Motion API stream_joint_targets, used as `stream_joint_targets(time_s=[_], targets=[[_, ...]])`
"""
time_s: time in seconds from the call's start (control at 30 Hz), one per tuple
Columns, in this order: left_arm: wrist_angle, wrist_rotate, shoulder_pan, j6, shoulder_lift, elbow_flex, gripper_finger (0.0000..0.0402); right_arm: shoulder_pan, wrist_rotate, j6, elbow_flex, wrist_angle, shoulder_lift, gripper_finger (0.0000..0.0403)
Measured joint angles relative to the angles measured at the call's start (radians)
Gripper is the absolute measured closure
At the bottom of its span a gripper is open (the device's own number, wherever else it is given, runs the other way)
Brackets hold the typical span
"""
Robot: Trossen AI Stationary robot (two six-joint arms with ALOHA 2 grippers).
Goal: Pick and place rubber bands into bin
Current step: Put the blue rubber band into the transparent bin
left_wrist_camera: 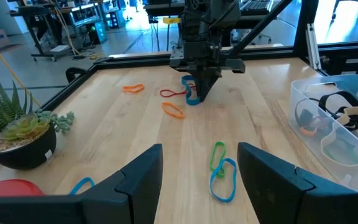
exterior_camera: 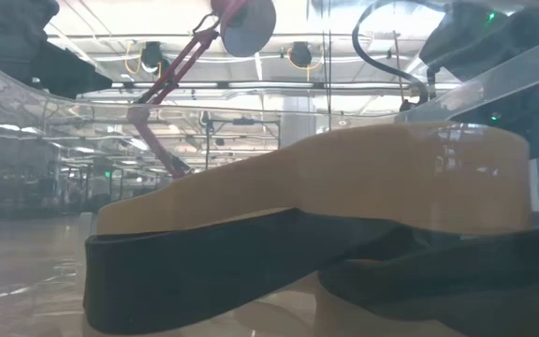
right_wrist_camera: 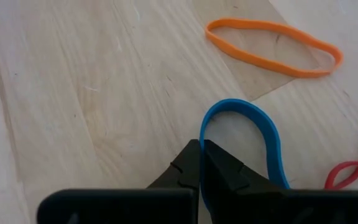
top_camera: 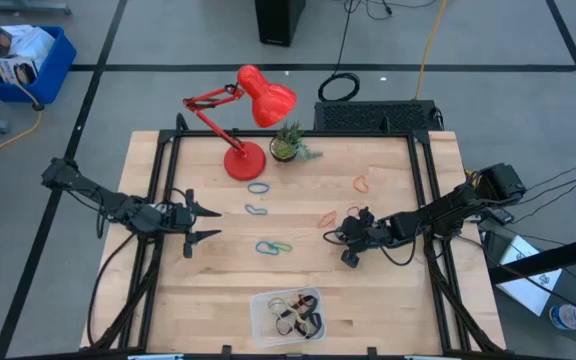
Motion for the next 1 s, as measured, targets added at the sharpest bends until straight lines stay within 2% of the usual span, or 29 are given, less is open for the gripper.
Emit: stream_joint_targets(time_s=[0.17,0.37,0.7,0.87,1.0], targets=[[0.000,0.000,0.000,0.000,0.000,0.000,0.0188,-0.001,-0.010,0.003,-0.005,0.065,-0.014,0.0402],[0.000,0.000,0.000,0.000,0.000,0.000,0.0188,0.000,0.034,-0.038,-0.003,0.362,-0.095,0.0402],[0.002,0.000,0.000,0.000,0.000,0.000,0.0188,0.000,0.050,-0.353,-0.002,0.866,-0.284,0.0402],[0.002,0.000,0.000,0.000,0.000,0.000,0.0188,-0.004,0.054,-0.436,-0.001,0.923,-0.348,0.0403],[0.002,0.000,0.000,0.000,0.000,0.000,0.0188,-0.004,0.048,-0.461,0.062,0.863,-0.373,0.0403]])
